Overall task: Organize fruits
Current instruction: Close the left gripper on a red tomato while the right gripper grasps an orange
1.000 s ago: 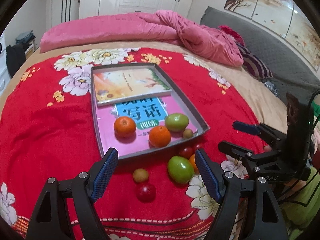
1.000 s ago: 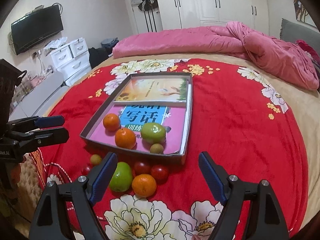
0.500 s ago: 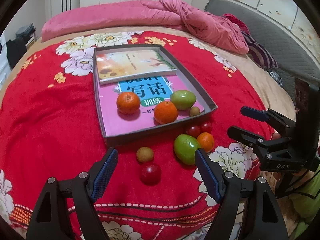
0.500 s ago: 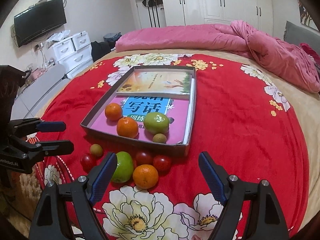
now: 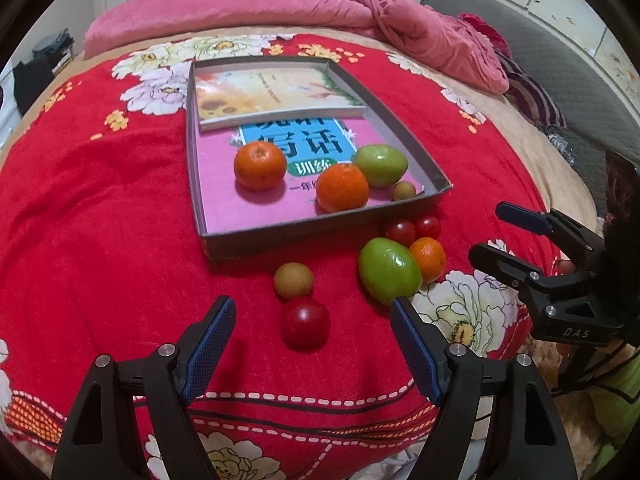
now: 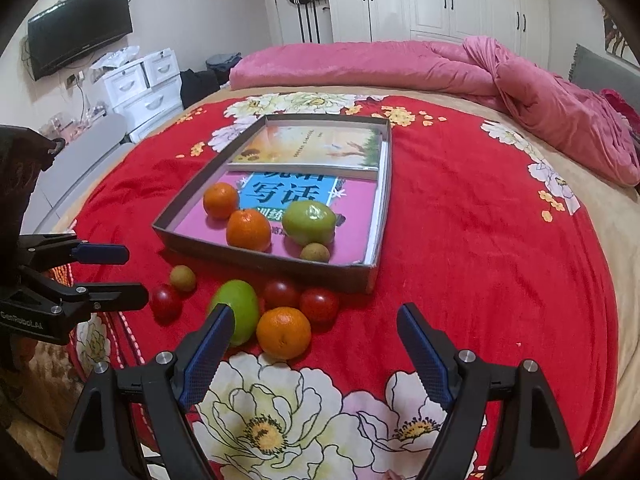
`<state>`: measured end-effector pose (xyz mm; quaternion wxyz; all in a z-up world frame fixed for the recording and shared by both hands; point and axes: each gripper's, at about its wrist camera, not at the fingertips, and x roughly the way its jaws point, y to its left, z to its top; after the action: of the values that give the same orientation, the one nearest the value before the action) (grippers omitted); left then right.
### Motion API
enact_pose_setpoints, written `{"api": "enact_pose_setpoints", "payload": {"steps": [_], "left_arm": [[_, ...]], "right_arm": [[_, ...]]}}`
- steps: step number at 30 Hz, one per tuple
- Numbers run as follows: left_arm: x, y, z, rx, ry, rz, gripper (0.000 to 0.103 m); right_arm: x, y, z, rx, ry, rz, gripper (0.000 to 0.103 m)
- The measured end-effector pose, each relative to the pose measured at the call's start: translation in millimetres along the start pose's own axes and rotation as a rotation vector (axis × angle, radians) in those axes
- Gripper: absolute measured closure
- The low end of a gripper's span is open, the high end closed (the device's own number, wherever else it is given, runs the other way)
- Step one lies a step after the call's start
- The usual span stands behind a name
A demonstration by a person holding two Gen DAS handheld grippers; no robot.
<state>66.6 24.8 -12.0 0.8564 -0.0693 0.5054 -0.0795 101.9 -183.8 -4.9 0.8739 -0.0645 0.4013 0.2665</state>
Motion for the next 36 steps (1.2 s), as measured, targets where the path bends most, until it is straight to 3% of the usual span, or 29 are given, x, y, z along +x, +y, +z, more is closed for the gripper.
{"api": "enact_pose_setpoints", "payload": {"steps": [15,28,32,36], "left_arm": [[17.3,0.1,-3.2,0.000,0.039,-0.001,0.023],[22.5,1.1,-3.7,-0.003,0.047,-0.011,0.030],[25.7,0.0,-3.8,0.003,0.057,-0.011,0.042],[27.5,0.4,-5.0,0.003,0.063,-0.012,0.042]], "right_arm": [[15.5,0.4,-12.0,-0.018,0.050,-0.018,0.020],[30.7,4.8,-20.7,-0.044,0.089,-0.021,0.020],[33.8,5.2,-21.6,-0.048,0.094,-0.021,0.020],[37.7,7.2,-21.9,-0.057,0.100,-0.016,0.023]]}}
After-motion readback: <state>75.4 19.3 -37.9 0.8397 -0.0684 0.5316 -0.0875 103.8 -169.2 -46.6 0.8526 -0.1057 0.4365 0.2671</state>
